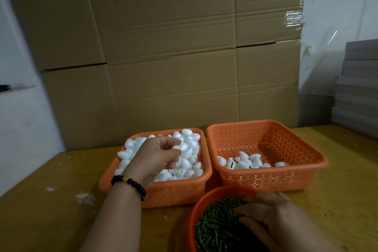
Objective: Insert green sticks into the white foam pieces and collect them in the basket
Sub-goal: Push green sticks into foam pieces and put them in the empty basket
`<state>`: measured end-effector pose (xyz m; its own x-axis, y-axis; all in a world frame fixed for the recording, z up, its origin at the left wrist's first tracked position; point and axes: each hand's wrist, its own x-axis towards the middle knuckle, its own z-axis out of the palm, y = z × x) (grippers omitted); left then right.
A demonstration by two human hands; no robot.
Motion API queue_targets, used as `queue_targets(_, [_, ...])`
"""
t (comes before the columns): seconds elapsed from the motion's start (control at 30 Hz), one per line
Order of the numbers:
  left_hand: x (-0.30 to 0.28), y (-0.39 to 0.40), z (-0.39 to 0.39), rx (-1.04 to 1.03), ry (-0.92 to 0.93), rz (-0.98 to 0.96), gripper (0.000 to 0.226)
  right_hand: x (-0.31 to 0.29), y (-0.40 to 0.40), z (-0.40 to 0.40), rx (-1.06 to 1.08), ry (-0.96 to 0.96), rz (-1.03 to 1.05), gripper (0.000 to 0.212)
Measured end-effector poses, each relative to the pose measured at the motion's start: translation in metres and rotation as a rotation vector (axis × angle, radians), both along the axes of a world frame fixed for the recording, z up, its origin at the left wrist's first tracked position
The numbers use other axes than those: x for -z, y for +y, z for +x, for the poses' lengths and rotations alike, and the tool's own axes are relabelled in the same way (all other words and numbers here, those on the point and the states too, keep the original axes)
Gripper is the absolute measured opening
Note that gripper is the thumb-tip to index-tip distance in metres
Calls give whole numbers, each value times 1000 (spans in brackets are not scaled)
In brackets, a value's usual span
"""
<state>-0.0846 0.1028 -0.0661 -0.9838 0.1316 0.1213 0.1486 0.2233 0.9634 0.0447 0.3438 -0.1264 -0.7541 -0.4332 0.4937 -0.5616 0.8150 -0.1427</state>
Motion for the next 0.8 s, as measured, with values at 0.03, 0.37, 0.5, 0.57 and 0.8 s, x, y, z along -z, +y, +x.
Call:
queue_targets(0.03, [0, 3, 5, 27, 6, 53, 29, -2, 5, -1, 37, 20, -68, 28])
queue_targets(0.37, [5, 52, 40, 290, 73, -5, 32, -3, 6, -4, 109, 163, -469, 32])
queue_targets(0.5, [6, 58, 46, 381, 23, 37, 22, -5, 7, -5, 117, 216, -541, 27])
queue_targets(0.57, [5, 59, 48, 414, -13, 108, 19, -6, 6, -4, 117, 253, -556, 20])
queue_targets(0.8, [2, 66, 55, 525, -306, 486, 25, -3, 5, -8, 68, 367, -649, 14])
